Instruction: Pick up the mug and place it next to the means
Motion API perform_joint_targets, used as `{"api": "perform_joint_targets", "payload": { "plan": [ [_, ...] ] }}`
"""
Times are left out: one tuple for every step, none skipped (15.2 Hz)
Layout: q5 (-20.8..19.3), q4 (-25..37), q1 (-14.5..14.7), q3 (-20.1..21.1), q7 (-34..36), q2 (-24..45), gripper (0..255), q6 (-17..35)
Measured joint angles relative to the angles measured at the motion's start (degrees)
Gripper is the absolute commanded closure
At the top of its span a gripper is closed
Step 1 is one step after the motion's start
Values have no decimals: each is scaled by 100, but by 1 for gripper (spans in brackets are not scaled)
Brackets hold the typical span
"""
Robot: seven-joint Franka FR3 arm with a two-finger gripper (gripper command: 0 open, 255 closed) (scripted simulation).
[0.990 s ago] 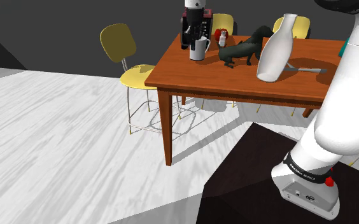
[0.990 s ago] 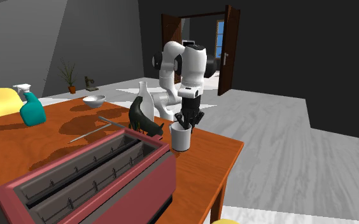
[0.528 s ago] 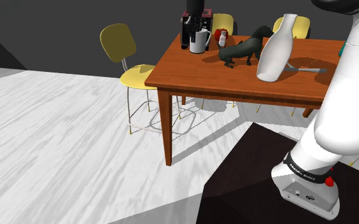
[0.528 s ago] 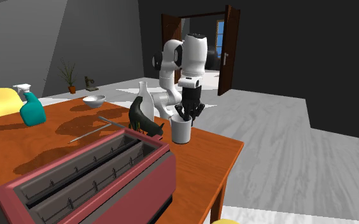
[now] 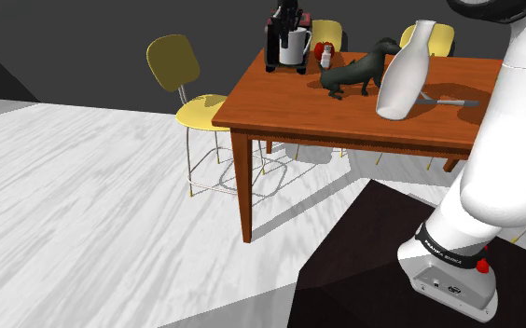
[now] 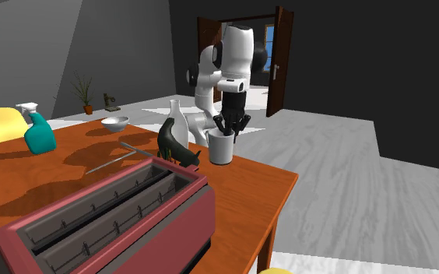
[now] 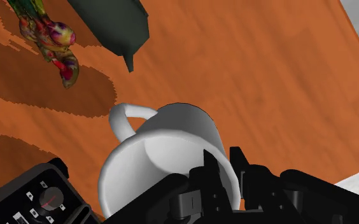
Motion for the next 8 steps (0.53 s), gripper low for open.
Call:
{"api": "perform_joint_targets", "payload": {
  "plan": [
    [5, 158, 1, 2, 1, 54, 255, -105],
    [10, 299, -3, 1, -8, 95, 255, -205],
    [14, 422, -9, -2, -19, 128, 255, -295],
    [19, 562, -13, -3, -26, 172, 255, -392],
    [23, 712, -12, -1, -25, 216, 255, -497],
    [26, 818, -15, -2, -31, 242, 255, -577],
    [35, 1017, -20, -2, -36, 330, 255, -689],
    [42, 1202, -28, -4, -47, 400, 255, -804]
  ]
}}
